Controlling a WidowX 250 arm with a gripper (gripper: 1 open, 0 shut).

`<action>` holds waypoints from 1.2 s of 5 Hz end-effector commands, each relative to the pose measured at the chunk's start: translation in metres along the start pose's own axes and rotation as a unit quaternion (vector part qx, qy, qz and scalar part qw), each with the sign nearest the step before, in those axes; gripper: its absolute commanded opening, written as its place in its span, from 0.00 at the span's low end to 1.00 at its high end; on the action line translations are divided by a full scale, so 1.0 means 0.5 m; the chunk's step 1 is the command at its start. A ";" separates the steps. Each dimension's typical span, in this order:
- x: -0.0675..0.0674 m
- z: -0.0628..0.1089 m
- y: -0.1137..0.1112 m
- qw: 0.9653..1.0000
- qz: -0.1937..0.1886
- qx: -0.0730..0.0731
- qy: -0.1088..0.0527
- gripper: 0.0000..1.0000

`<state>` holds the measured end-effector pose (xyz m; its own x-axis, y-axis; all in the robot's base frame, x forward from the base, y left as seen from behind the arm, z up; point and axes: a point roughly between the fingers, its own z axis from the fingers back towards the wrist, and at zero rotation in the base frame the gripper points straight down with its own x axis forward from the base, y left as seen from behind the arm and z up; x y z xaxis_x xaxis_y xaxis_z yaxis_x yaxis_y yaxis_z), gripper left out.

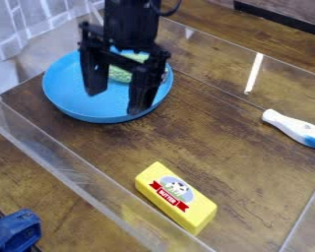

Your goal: Put the white object in the blue tray

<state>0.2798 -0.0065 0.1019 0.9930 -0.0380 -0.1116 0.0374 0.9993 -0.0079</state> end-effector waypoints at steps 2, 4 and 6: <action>0.021 -0.023 -0.105 0.981 -0.188 0.025 -0.037 1.00; -0.017 -0.100 -0.181 0.910 -0.407 0.057 -0.046 1.00; -0.015 -0.117 -0.162 0.894 -0.439 0.070 -0.055 1.00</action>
<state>0.2584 -0.0889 0.0365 0.5792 -0.8131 -0.0588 0.8150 0.5761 0.0625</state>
